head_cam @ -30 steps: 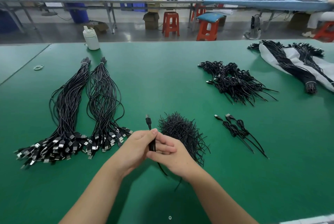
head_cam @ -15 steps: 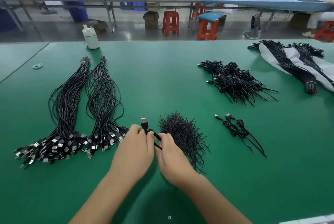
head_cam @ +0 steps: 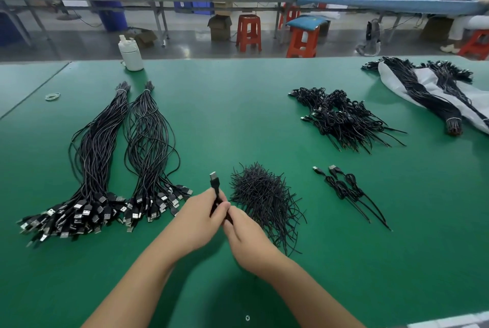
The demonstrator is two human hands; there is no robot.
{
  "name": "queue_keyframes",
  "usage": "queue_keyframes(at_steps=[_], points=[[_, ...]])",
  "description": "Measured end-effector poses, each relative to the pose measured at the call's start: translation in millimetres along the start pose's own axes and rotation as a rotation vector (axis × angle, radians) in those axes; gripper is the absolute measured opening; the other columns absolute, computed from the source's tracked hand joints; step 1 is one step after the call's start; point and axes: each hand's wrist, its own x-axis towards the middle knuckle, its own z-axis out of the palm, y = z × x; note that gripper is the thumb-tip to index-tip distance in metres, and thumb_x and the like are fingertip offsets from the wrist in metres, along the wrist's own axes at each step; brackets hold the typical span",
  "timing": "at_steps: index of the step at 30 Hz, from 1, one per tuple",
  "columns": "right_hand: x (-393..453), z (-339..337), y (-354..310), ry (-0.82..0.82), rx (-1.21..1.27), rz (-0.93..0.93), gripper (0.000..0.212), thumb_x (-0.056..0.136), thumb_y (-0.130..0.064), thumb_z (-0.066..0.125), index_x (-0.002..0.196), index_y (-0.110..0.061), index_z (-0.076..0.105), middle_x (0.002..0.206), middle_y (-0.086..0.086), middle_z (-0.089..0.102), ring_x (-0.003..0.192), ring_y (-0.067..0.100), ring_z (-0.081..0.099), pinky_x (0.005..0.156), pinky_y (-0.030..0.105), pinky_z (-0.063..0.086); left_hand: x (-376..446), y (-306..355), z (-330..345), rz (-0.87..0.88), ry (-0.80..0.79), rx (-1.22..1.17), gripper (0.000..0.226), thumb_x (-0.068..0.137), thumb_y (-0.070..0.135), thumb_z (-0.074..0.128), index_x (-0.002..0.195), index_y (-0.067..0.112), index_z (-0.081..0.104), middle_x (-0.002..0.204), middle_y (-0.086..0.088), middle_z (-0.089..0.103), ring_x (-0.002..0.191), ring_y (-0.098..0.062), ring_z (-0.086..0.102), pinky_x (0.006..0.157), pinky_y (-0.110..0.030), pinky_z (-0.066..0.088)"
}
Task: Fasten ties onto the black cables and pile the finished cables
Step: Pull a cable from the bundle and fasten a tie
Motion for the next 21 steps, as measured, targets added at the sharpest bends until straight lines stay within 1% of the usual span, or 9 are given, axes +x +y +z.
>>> queue_keyframes(at_steps=[2,3,5,7,11,14,16,19,21], points=[[-1,3,3,-0.034,0.175,-0.011,0.036,0.107,-0.034,0.028,0.141,-0.03,0.04,0.116,-0.003,0.053,0.089,0.002,0.055,0.087,0.029,0.046,3,-1,-2,0.027,-0.026,0.018,0.015,0.098,0.029,0.054,0.085,0.034,0.051,0.078,0.011,0.062,0.076,0.002,0.056,0.064,-0.011,0.04],[-1,4,5,-0.033,0.219,-0.014,0.032,0.106,-0.037,0.026,0.134,-0.037,0.043,0.102,-0.004,0.052,0.074,-0.001,0.053,0.078,0.026,0.046,5,-2,-3,0.036,-0.036,0.013,0.015,0.098,0.028,0.054,0.085,0.033,0.051,0.078,0.011,0.062,0.075,0.002,0.056,0.064,-0.011,0.039],[-1,3,9,-0.012,0.258,0.013,0.024,0.107,-0.038,0.026,0.105,-0.034,0.049,0.08,-0.001,0.049,0.058,0.006,0.051,0.065,0.031,0.05,8,-1,-5,0.052,-0.061,-0.009,0.014,0.098,0.025,0.055,0.085,0.031,0.053,0.076,0.01,0.062,0.072,0.001,0.056,0.064,-0.013,0.039],[0,4,12,-0.013,0.357,0.049,0.027,0.107,-0.035,0.028,0.092,-0.025,0.049,0.068,0.002,0.048,0.055,0.014,0.052,0.065,0.041,0.052,10,1,-5,0.069,-0.089,-0.025,0.014,0.098,0.024,0.055,0.085,0.029,0.054,0.074,0.007,0.065,0.07,0.0,0.057,0.065,-0.015,0.039],[0,2,14,-0.029,0.546,0.092,0.03,0.109,-0.026,0.029,0.089,-0.013,0.047,0.066,0.003,0.052,0.051,0.015,0.056,0.06,0.04,0.052,15,8,-6,0.103,-0.144,-0.062,0.016,0.097,0.02,0.056,0.082,0.027,0.056,0.072,0.006,0.066,0.071,-0.006,0.059,0.07,-0.024,0.047],[-2,-2,19,-0.075,0.639,0.107,0.034,0.107,-0.034,0.033,0.087,-0.011,0.048,0.067,0.005,0.053,0.059,0.022,0.058,0.068,0.044,0.052,18,9,-7,0.116,-0.22,-0.11,0.015,0.098,0.017,0.056,0.084,0.021,0.058,0.069,0.007,0.063,0.065,-0.007,0.056,0.068,-0.025,0.047],[-3,-5,22,-0.096,0.7,0.135,0.037,0.102,-0.041,0.036,0.086,-0.01,0.049,0.067,0.005,0.053,0.061,0.022,0.056,0.068,0.041,0.054,21,11,-9,0.126,-0.266,-0.127,0.014,0.098,0.015,0.055,0.085,0.017,0.059,0.067,0.008,0.061,0.063,-0.007,0.053,0.066,-0.024,0.045],[-3,-4,24,-0.07,0.688,0.133,0.03,0.105,-0.034,0.036,0.092,-0.012,0.052,0.072,0.001,0.046,0.06,0.016,0.054,0.068,0.043,0.054,23,13,-10,0.131,-0.333,-0.111,0.013,0.098,0.015,0.055,0.086,0.013,0.06,0.067,0.009,0.062,0.062,-0.004,0.053,0.063,-0.018,0.042],[-2,-3,25,-0.051,0.583,0.129,0.027,0.106,-0.032,0.035,0.09,-0.016,0.05,0.065,-0.001,0.047,0.056,0.016,0.053,0.068,0.046,0.051,25,13,-9,0.109,-0.359,-0.107,0.013,0.098,0.015,0.055,0.088,0.012,0.061,0.072,0.007,0.064,0.064,-0.005,0.052,0.065,-0.021,0.043]])
